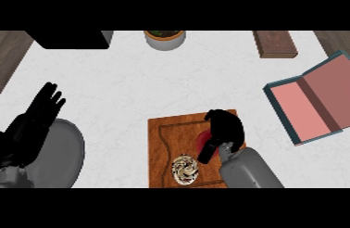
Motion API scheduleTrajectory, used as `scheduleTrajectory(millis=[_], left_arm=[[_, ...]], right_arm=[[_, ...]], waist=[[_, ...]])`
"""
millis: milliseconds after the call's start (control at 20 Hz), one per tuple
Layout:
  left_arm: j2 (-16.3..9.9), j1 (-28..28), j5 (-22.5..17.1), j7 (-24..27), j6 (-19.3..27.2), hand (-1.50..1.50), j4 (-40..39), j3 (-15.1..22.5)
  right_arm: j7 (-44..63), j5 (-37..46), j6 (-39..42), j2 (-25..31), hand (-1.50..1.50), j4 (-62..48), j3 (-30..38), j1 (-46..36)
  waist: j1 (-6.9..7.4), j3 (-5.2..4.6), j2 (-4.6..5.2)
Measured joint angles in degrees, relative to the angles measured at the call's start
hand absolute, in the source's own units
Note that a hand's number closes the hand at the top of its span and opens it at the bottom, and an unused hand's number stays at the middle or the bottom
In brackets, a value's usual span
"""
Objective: Pick the pear from the cutting board and place it in the cardboard box
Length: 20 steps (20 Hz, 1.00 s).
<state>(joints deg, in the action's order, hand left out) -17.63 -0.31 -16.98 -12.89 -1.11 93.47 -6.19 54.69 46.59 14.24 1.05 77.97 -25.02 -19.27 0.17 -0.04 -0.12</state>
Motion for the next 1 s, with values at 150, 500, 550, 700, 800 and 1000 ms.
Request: scheduleTrajectory(millis=[150,500,550,700,800,1000], left_arm=[[0.4,-0.9,0.6,-0.7,-0.4,0.00,-0.2,-0.6],[1.9,-2.0,1.7,-0.9,-1.5,0.00,-1.2,-2.1],[1.6,-1.6,1.3,-0.6,-2.3,0.00,-1.4,-2.8],[2.4,-1.2,1.8,-1.8,-2.2,0.00,0.3,-2.4],[2.8,-0.9,2.1,-2.6,-1.9,0.00,1.7,-2.0],[2.7,-1.3,2.6,-1.7,-2.5,0.00,0.5,-2.4]], right_arm=[[-1.7,1.6,0.1,-0.1,1.50,-0.8,1.0,-0.8],[-3.0,3.9,-1.7,-0.9,1.50,-1.7,0.1,-1.1],[-3.1,4.1,-2.2,-0.9,1.50,-2.2,0.0,-1.2],[-5.3,4.1,-2.3,0.0,1.50,-4.4,2.3,-3.3],[-7.1,4.0,-2.7,0.6,1.50,-8.5,5.3,-6.9],[-10.8,5.0,-4.8,1.9,1.50,-18.0,9.8,-14.8]], waist=[[-0.02,0.00,0.00],[-0.02,-0.01,-0.04],[0.00,-0.02,-0.05],[0.12,0.01,0.03],[0.32,0.03,0.11],[0.57,0.04,0.28]])
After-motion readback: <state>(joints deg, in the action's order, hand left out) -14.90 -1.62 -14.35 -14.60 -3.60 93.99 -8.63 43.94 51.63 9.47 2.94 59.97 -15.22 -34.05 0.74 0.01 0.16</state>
